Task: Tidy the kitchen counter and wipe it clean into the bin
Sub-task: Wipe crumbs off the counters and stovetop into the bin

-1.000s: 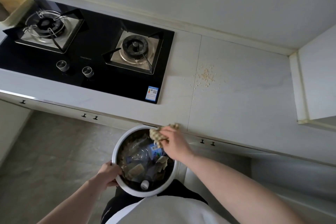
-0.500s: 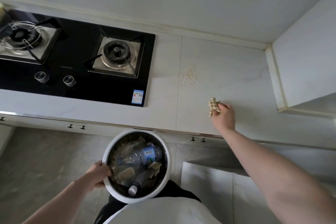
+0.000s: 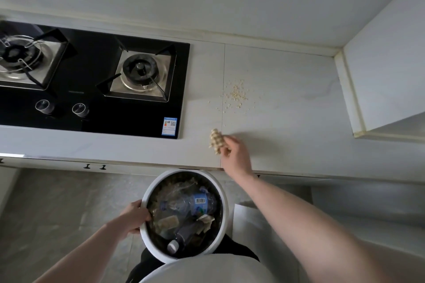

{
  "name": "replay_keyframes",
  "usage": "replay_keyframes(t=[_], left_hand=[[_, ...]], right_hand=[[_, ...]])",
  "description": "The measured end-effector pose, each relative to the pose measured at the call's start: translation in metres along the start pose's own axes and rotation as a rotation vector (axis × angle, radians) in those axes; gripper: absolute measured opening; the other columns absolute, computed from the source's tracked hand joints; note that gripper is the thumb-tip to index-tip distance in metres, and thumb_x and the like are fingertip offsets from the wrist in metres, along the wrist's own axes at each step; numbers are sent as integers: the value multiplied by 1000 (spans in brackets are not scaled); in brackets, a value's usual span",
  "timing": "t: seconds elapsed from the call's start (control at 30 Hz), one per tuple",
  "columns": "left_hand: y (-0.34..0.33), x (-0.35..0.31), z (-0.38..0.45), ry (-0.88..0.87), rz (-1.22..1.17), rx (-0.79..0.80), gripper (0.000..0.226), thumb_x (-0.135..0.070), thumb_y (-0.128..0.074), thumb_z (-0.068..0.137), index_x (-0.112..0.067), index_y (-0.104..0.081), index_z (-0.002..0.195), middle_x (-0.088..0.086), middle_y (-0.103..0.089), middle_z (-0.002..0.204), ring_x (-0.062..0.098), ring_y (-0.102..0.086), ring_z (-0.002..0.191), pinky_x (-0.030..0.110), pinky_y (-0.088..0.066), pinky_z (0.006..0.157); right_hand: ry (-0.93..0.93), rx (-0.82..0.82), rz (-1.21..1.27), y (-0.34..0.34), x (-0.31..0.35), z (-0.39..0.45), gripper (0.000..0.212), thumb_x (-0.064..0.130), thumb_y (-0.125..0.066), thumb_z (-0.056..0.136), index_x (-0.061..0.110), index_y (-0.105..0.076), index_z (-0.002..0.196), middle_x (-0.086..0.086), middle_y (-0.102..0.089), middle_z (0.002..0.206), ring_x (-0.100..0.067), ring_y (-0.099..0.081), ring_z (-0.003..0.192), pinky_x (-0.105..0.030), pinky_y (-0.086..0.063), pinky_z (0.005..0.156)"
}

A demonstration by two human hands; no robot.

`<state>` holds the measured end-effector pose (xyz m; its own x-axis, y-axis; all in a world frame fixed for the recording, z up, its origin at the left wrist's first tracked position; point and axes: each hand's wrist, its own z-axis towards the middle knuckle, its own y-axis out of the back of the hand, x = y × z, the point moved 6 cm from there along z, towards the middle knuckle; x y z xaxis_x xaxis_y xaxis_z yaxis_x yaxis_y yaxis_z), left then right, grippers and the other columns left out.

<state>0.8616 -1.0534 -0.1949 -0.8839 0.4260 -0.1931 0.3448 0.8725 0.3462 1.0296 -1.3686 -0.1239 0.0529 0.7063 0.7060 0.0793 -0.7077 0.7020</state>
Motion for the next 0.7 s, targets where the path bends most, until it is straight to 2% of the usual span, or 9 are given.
replay_keyframes(t=[0.17, 0.3, 0.37, 0.47, 0.5, 0.6, 0.7], left_hand=[[6, -7, 3, -4, 38, -4, 43, 8, -49, 88, -21, -63, 117, 11, -69, 93, 25, -68, 77, 28, -56, 51], [12, -11, 8, -8, 67, -31, 45, 8, -47, 87, -21, -63, 118, 9, -67, 89, 24, -66, 73, 29, -55, 49], [16, -11, 11, -13, 77, -56, 46, 7, -49, 84, -18, -65, 118, 10, -66, 88, 27, -65, 73, 33, -59, 53], [20, -11, 14, -15, 89, -65, 48, 7, -51, 81, -19, -67, 118, 11, -67, 90, 30, -68, 78, 39, -63, 59], [20, -11, 14, -16, 97, -63, 48, 7, -51, 81, -19, -67, 119, 11, -68, 91, 30, -69, 79, 39, -64, 60], [20, -13, 13, -15, 118, -53, 48, 5, -51, 83, -19, -66, 122, 9, -68, 91, 26, -69, 78, 35, -62, 57], [18, -14, 11, -16, 106, -47, 48, 4, -50, 84, -18, -65, 124, 9, -68, 91, 25, -69, 77, 33, -61, 55]], right_hand=[[-57, -236, -160, 69, -48, 94, 39, 6, -56, 94, 10, -64, 132, -7, -66, 130, -26, -59, 115, -42, -52, 100], [-18, -267, -280, 96, -62, 153, 39, 3, -51, 88, 4, -69, 123, -14, -66, 129, -34, -61, 115, -36, -48, 103], [-17, -243, -287, 92, -61, 170, 38, 1, -51, 86, 5, -70, 119, -15, -68, 126, -34, -61, 114, -35, -48, 101], [-54, -187, -297, 73, -55, 184, 32, 3, -49, 88, 7, -71, 111, -14, -70, 118, -35, -62, 108, -35, -47, 88], [-69, -150, -309, 63, -55, 189, 32, 4, -48, 90, 6, -71, 112, -16, -69, 119, -36, -62, 110, -36, -47, 89], [-93, -36, -361, 37, -55, 200, 38, 10, -47, 97, 7, -64, 131, -15, -59, 139, -35, -51, 131, -36, -35, 113], [-29, 23, -386, 25, -48, 199, 43, 9, -47, 98, 6, -58, 139, -15, -50, 150, -33, -42, 140, -35, -24, 121]])
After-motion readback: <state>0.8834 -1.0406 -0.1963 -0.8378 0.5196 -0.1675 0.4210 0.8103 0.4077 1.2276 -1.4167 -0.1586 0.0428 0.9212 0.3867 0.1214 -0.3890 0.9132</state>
